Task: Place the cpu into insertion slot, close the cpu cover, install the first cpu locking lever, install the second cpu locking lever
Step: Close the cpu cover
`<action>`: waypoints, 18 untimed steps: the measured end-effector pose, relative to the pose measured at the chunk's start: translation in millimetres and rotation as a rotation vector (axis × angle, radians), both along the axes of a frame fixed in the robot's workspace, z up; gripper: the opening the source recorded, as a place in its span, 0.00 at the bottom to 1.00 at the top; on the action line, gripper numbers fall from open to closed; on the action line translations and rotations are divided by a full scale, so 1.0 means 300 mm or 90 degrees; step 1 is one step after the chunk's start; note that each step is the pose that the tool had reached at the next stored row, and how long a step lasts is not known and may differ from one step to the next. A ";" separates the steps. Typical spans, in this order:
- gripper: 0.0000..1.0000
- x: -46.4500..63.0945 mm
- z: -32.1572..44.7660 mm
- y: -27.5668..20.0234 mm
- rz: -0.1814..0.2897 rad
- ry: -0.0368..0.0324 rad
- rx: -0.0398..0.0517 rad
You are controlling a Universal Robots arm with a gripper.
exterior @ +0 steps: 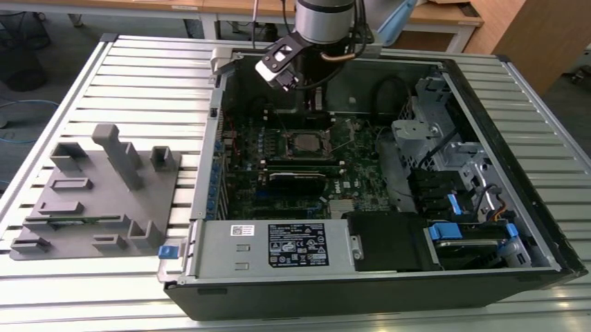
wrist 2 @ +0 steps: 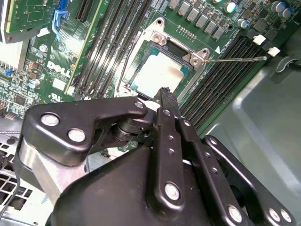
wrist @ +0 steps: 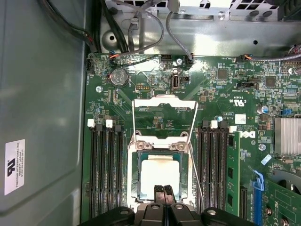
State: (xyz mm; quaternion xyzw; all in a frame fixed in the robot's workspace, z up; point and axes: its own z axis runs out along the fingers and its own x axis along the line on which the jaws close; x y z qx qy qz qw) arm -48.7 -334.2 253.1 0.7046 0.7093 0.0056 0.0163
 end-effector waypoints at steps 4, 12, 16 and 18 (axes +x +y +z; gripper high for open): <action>0.10 0.000 0.015 0.000 0.000 -0.0002 0.0003; 0.10 0.000 0.032 0.000 0.000 -0.0003 0.0004; 0.10 0.002 0.033 0.000 0.000 -0.0002 0.0003; 0.10 0.008 0.033 0.000 0.000 -0.0001 0.0002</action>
